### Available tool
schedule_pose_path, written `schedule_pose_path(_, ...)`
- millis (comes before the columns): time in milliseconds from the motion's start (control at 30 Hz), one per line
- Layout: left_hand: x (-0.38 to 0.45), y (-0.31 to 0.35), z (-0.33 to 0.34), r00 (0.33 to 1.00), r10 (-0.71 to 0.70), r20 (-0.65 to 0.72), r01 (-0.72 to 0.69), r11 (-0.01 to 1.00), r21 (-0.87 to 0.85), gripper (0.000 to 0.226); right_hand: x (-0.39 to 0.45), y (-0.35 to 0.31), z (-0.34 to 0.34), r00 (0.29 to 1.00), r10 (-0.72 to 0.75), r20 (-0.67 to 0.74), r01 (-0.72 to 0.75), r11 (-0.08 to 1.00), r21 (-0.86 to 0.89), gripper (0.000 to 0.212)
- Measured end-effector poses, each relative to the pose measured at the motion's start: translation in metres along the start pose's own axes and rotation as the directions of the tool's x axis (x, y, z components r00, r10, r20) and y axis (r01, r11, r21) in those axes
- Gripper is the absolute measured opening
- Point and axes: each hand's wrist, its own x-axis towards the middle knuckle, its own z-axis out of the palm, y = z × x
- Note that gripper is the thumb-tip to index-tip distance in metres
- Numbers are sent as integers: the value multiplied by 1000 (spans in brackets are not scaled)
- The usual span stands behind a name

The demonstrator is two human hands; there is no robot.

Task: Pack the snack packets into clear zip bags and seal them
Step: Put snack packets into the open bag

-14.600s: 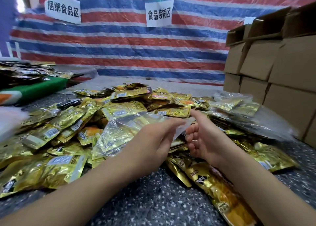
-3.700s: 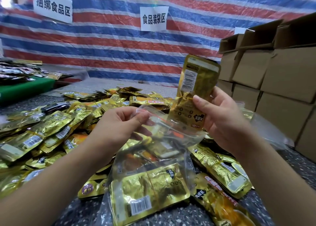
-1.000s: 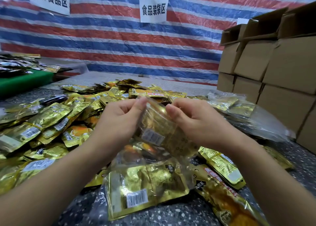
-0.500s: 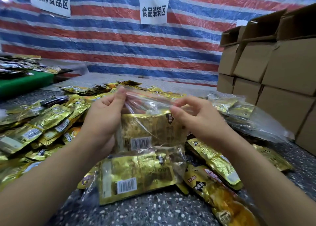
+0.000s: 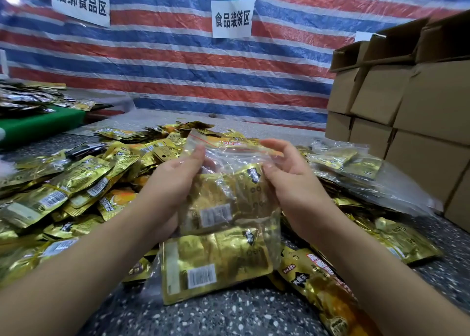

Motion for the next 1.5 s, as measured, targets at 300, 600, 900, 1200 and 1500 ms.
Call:
schedule_pose_path(300,1,7,-2,996,89,-1,-89,987,-131,48,-4,-4,8,997,-59,45,57,998,31,40)
schedule_pose_path(600,2,17,-5,983,169,66,-156,973,-168,40,2,-21,-11,999,18,-31,0,871,491,36)
schedule_pose_path(900,12,11,-12,979,184,86,-173,977,-123,28,7,-11,-17,951,-223,-215,226,974,-9,39)
schedule_pose_path(1200,14,-4,-11,965,261,-9,-260,963,72,25,7,-1,-19,948,-194,-252,147,970,-192,30)
schedule_pose_path(1500,8,-6,-6,945,306,118,-320,938,136,22,5,-24,11,904,-337,263,397,431,-810,37)
